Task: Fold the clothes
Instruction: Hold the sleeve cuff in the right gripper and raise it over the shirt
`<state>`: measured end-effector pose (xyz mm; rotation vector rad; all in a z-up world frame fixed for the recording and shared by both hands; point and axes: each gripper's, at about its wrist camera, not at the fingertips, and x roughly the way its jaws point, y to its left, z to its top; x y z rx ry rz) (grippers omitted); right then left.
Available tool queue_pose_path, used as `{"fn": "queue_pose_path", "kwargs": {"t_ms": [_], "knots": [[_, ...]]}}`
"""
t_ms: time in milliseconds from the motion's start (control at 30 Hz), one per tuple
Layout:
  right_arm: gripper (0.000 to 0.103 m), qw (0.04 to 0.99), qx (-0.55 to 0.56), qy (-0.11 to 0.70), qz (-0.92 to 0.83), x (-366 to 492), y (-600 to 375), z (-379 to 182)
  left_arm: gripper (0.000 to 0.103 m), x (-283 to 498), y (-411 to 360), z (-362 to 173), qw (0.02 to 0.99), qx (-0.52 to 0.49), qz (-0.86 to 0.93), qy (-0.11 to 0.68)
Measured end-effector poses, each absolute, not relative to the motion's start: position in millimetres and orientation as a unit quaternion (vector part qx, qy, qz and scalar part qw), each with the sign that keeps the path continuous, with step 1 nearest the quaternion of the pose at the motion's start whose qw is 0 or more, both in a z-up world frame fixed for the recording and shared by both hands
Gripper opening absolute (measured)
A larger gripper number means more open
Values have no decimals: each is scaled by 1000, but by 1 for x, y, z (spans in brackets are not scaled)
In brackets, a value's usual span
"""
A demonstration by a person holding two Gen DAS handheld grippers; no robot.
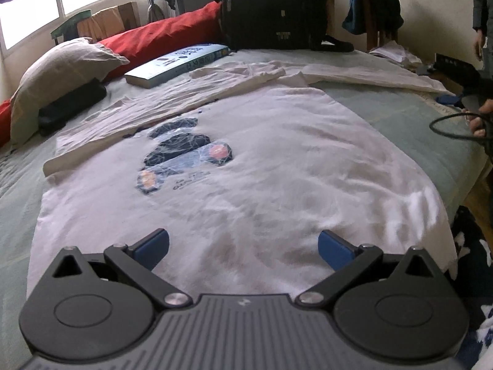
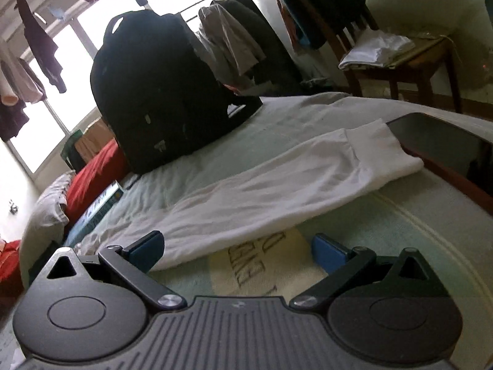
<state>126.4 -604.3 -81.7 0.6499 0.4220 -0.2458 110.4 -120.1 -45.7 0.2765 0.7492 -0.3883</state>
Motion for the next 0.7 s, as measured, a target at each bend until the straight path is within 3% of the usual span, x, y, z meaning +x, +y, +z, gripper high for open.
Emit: {"fn": "queue_pose_path", "kwargs": {"t_ms": [700], "knots": [[103, 912, 331, 193, -145, 181, -641, -90, 102, 127, -127, -51, 901, 117, -197, 370]]}}
